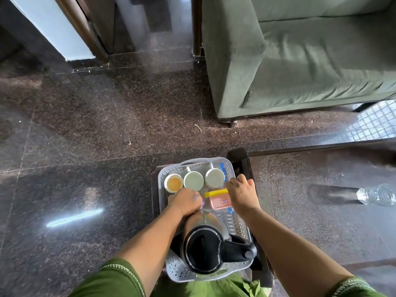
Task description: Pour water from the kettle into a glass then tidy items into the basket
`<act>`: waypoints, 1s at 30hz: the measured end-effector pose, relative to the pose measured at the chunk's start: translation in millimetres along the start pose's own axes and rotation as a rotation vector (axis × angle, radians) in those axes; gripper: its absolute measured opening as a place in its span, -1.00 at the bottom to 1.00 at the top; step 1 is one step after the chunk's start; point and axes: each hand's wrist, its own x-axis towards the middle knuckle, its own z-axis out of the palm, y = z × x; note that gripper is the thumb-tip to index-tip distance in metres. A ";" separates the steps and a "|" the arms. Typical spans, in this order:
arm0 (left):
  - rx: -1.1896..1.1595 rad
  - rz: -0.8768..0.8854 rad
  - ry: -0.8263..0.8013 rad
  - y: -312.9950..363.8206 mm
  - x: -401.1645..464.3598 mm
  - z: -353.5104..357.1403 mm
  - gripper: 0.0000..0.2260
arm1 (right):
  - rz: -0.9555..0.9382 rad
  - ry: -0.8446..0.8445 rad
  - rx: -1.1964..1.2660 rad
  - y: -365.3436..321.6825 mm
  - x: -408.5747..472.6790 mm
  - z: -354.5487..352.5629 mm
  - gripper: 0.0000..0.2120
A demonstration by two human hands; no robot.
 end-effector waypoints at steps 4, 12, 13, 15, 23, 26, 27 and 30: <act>0.001 0.002 -0.011 3.1 -0.9 -1.5 -0.69 | -0.007 0.032 -0.015 -2.7 -2.8 4.3 -0.77; -0.014 0.013 0.036 7.0 5.5 -3.8 -0.69 | 0.011 0.084 -0.049 -5.9 -7.3 6.8 -0.74; -0.028 0.006 0.041 7.0 5.4 -3.6 -0.69 | 0.012 0.079 -0.051 -5.8 -7.4 6.7 -0.73; -0.051 -0.011 0.041 7.5 3.5 -4.0 -0.69 | 0.009 0.073 -0.056 -5.4 -7.3 5.7 -0.70; -0.155 -0.058 0.045 7.4 -11.2 -12.1 -0.63 | 0.022 -0.002 -0.040 -7.9 -7.3 -5.2 -0.74; -0.158 -0.044 0.081 5.6 -17.0 -14.8 -0.62 | 0.024 -0.043 -0.031 -5.9 -6.6 -3.9 -0.78; -0.168 -0.044 0.075 5.5 -19.4 -16.5 -0.62 | 0.027 -0.074 -0.003 -4.2 -7.8 -4.7 -0.79; -0.143 -0.002 0.097 7.3 -28.6 -21.7 -0.65 | 0.000 -0.070 0.044 -3.6 -12.1 -2.0 -0.75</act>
